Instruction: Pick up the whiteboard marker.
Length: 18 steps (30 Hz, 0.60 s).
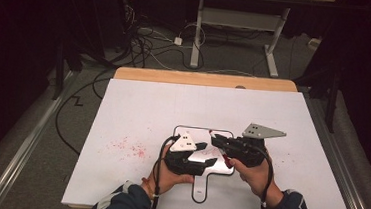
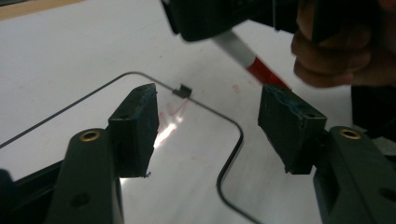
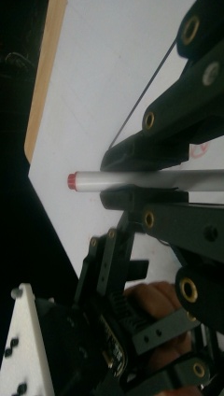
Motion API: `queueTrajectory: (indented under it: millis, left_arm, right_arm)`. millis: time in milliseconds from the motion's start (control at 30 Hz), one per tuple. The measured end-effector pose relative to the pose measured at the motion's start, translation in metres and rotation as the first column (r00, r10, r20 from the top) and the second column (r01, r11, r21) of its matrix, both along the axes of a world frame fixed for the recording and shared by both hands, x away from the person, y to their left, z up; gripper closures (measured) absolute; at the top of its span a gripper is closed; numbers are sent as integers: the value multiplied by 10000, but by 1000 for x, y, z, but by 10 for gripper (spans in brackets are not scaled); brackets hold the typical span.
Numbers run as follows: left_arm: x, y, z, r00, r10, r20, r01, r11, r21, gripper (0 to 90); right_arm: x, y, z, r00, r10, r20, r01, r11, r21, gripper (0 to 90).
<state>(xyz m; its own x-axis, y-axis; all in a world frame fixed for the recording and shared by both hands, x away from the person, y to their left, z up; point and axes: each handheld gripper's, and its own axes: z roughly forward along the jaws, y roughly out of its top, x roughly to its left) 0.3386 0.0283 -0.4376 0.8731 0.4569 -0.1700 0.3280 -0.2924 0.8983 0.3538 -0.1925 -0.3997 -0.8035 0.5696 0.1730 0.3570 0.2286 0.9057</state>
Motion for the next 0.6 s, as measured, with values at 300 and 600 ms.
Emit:
queueTrajectory:
  millis: [300,600]
  left_arm:
    - [6,-10,3,9999,-142,-95,136,9976,-675,544]
    - [9,-21,5,9998,-66,191,80,9971,-753,627]
  right_arm:
    - [-1,-1,-2,9998,-180,100,179,9998,105,815]
    - [-3,-6,-2,9976,-622,314,611,9975,359,814]
